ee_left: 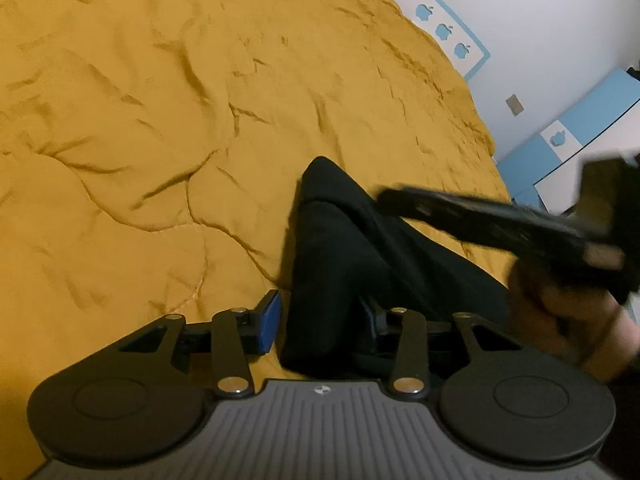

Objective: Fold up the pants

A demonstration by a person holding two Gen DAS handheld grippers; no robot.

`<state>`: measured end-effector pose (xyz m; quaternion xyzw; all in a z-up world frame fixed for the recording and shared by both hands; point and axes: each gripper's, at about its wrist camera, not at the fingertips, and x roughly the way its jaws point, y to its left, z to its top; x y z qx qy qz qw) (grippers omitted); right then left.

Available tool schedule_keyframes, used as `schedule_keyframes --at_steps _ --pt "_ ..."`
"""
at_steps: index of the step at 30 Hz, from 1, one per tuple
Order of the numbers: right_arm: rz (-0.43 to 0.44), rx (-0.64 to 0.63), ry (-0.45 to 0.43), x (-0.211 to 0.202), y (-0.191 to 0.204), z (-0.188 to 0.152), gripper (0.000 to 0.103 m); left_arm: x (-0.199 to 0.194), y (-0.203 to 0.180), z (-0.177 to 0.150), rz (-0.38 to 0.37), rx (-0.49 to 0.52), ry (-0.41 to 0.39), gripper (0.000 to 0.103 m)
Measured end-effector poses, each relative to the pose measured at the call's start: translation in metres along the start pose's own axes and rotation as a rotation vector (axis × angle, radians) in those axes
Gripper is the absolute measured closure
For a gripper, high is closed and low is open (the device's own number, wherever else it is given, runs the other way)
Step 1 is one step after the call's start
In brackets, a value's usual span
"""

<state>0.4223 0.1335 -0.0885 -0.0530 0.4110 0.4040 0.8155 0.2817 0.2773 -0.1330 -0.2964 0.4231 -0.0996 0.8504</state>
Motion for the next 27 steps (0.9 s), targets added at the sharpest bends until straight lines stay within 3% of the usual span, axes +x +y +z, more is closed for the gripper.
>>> schedule_keyframes --at_steps 2,6,7,8,10,16,19,20,27 --pt "0.019 -0.024 0.026 0.019 0.005 0.009 0.05 0.002 0.001 0.003 -0.006 -0.003 0.012 0.062" --pt "0.067 -0.034 0.072 0.056 0.005 0.026 0.046 0.004 0.004 0.005 -0.018 -0.009 0.021 0.064" --pt "0.065 -0.04 0.093 0.066 0.006 0.031 0.059 0.004 0.004 0.005 -0.02 -0.009 0.023 0.067" --pt "0.058 -0.062 0.123 0.072 0.01 0.033 0.093 0.005 0.004 0.005 -0.016 -0.002 0.025 0.075" --pt "0.034 -0.131 0.169 0.08 0.018 0.033 0.097 0.007 0.003 0.003 -0.001 0.022 0.04 0.086" --pt "0.007 0.009 0.07 0.073 -0.003 0.037 0.103 0.008 -0.006 -0.003 0.045 0.083 0.081 0.089" --pt "-0.134 0.074 0.038 0.076 -0.019 0.037 0.103 0.007 -0.005 -0.005 0.044 0.083 0.086 0.089" --pt "-0.138 0.097 0.028 0.074 -0.024 0.037 0.103 0.007 -0.004 -0.005 0.041 0.077 0.086 0.089" --pt "-0.021 0.068 -0.086 0.012 0.0 0.019 0.103 0.003 0.006 0.0 -0.004 -0.002 0.075 0.085"
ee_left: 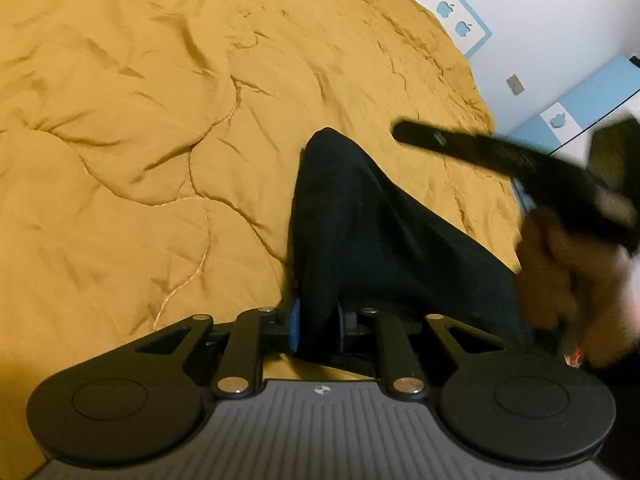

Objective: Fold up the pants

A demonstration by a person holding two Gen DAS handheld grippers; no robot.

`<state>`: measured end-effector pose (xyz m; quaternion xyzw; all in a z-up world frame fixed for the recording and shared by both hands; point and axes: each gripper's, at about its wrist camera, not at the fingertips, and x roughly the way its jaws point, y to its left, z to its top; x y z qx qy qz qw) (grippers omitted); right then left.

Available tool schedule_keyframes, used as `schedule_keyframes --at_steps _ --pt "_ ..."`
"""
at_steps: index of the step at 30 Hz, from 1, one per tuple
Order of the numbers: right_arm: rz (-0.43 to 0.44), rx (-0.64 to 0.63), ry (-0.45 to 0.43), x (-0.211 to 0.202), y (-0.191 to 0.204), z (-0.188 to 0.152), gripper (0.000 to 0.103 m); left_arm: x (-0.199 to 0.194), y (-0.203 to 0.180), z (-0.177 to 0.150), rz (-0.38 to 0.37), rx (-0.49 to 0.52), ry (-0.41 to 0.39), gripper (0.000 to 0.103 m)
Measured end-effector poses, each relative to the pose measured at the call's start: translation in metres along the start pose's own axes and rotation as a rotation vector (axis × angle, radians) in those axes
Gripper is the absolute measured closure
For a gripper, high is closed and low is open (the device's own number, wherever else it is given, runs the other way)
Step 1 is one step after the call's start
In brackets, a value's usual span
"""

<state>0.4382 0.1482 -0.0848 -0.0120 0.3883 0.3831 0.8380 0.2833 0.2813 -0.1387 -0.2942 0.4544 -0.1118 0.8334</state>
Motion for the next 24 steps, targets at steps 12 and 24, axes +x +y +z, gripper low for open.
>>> schedule_keyframes --at_steps 12,24 --pt "-0.189 -0.02 0.085 -0.069 0.008 -0.129 0.073 0.0 0.0 -0.002 0.011 0.0 -0.01 0.079" --pt "-0.386 0.28 -0.048 -0.239 -0.041 -0.18 0.056 -0.002 -0.006 -0.008 0.041 0.017 -0.048 0.067"
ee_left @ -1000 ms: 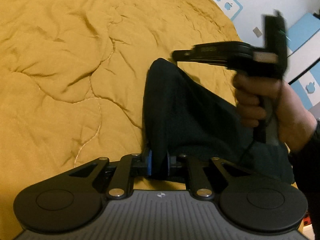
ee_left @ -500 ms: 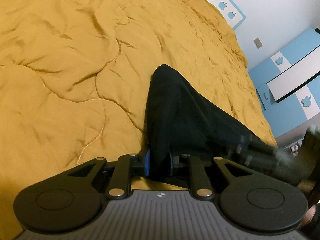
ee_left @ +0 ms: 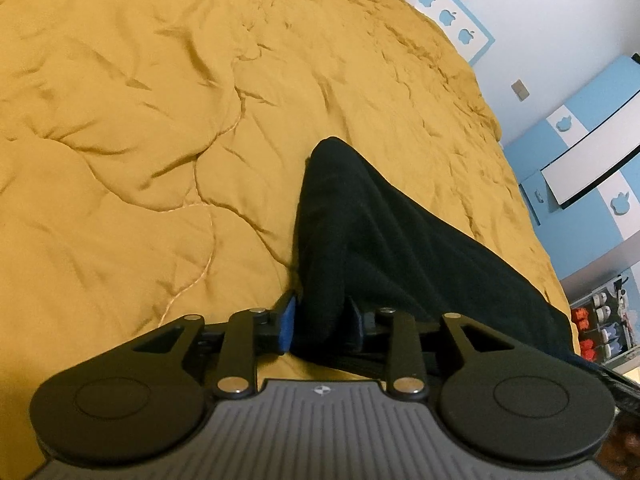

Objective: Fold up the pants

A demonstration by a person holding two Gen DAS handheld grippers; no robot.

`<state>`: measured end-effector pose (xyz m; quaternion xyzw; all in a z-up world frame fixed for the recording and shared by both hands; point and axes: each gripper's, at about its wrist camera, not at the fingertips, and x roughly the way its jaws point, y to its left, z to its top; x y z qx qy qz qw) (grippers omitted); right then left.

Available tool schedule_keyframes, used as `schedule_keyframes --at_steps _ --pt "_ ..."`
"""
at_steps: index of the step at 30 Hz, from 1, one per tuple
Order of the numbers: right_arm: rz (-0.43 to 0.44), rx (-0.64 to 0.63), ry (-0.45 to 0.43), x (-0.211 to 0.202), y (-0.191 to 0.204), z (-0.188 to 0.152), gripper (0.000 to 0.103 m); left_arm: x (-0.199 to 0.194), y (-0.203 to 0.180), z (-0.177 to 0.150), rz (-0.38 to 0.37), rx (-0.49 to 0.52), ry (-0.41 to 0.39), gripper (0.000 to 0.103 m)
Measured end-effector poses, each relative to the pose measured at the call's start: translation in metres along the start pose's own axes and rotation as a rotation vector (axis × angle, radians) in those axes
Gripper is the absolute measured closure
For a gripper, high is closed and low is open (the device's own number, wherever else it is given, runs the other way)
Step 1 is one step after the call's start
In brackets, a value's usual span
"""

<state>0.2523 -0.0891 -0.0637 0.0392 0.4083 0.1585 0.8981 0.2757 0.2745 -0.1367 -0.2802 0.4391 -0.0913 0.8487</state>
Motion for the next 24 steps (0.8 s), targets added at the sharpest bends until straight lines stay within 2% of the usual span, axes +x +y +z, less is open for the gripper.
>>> schedule_keyframes --at_steps 5,8,10,15,21,22,24 --pt "-0.174 0.258 -0.08 -0.06 -0.086 -0.036 0.052 0.004 0.001 -0.004 -0.004 -0.019 -0.024 0.063" --pt "-0.233 0.425 -0.119 -0.085 -0.134 -0.058 0.05 0.004 0.005 -0.006 -0.027 -0.039 -0.051 0.061" --pt "-0.25 0.556 -0.163 -0.099 -0.163 -0.07 0.045 0.005 0.009 -0.007 -0.053 -0.068 -0.07 0.059" --pt "-0.222 0.879 -0.275 -0.11 -0.218 -0.101 0.042 0.005 0.018 -0.01 -0.085 -0.107 -0.094 0.059" --pt "-0.185 1.205 -0.35 -0.084 -0.269 -0.123 0.041 0.006 0.014 -0.016 -0.057 -0.071 -0.123 0.059" --pt "-0.182 1.242 -0.365 -0.078 -0.277 -0.127 0.042 0.006 0.013 -0.017 -0.049 -0.062 -0.127 0.059" --pt "-0.183 1.262 -0.377 -0.067 -0.287 -0.128 0.056 0.006 0.013 -0.019 -0.044 -0.058 -0.135 0.059"
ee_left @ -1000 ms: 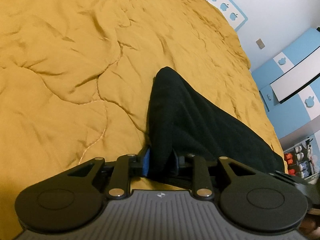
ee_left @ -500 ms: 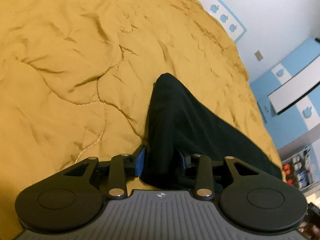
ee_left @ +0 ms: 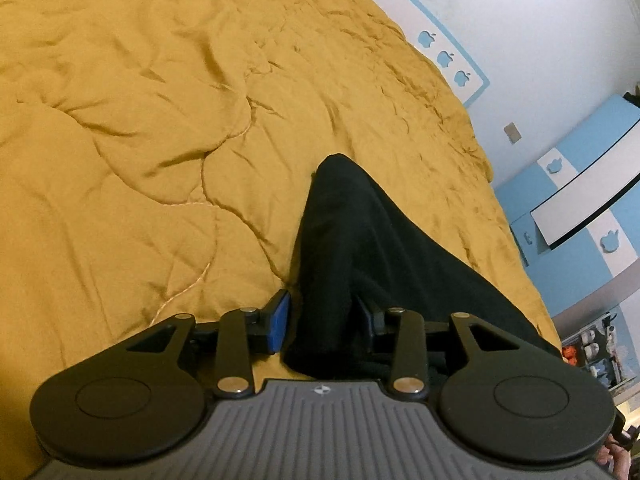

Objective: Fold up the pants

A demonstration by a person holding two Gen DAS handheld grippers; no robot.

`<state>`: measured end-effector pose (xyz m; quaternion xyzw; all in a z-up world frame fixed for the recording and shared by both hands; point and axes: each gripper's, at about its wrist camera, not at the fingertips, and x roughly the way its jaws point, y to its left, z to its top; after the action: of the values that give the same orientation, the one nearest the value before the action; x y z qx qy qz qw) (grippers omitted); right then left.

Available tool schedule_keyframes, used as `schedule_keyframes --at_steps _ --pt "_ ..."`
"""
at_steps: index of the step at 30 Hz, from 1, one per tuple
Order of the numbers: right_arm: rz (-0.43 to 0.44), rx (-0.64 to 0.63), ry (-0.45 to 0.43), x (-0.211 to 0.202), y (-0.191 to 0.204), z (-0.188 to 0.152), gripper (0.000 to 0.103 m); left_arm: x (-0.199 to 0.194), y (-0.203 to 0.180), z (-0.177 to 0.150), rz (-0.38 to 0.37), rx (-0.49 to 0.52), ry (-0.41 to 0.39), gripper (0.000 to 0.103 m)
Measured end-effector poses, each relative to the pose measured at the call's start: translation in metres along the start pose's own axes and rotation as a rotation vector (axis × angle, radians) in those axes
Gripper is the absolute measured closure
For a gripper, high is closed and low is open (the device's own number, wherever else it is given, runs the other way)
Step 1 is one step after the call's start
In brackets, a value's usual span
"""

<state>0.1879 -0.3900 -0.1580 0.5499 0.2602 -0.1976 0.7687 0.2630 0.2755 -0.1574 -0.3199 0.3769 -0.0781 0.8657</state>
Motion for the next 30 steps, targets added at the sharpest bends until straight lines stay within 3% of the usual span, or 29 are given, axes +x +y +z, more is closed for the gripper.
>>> schedule_keyframes --at_steps 2,3,5,10,13,17,21,24,28,30 --pt "-0.02 -0.043 0.012 0.01 0.002 0.003 0.082 -0.001 -0.001 -0.001 -0.003 -0.004 -0.006 0.059" --pt "-0.011 -0.053 0.018 0.011 0.002 0.004 0.085 -0.001 -0.001 -0.002 -0.006 -0.01 -0.009 0.059" --pt "0.017 -0.054 0.027 0.014 0.001 0.008 0.087 -0.007 0.002 -0.001 -0.005 -0.032 -0.031 0.06" --pt "0.097 -0.097 0.013 0.004 0.005 0.019 0.094 -0.04 -0.034 0.009 0.165 -0.001 -0.167 0.055" --pt "0.21 -0.194 -0.039 -0.011 0.014 0.024 0.095 -0.048 -0.089 0.0 0.102 0.081 -0.191 0.052" --pt "0.102 -0.25 0.03 0.005 0.005 0.019 0.095 -0.025 -0.186 -0.029 -0.002 0.237 -0.109 0.045" --pt "0.194 -0.14 0.054 0.01 -0.026 0.024 0.095 0.022 -0.284 -0.083 -0.098 0.399 0.016 0.044" --pt "0.234 -0.134 0.056 0.01 -0.034 0.024 0.095 0.057 -0.346 -0.126 -0.081 0.568 0.035 0.044" --pt "0.272 -0.105 0.07 0.012 -0.04 0.026 0.095 0.091 -0.387 -0.161 -0.107 0.68 0.103 0.044" --pt "0.27 -0.119 0.074 0.014 -0.038 0.026 0.095 0.111 -0.387 -0.174 -0.024 0.732 0.139 0.044"
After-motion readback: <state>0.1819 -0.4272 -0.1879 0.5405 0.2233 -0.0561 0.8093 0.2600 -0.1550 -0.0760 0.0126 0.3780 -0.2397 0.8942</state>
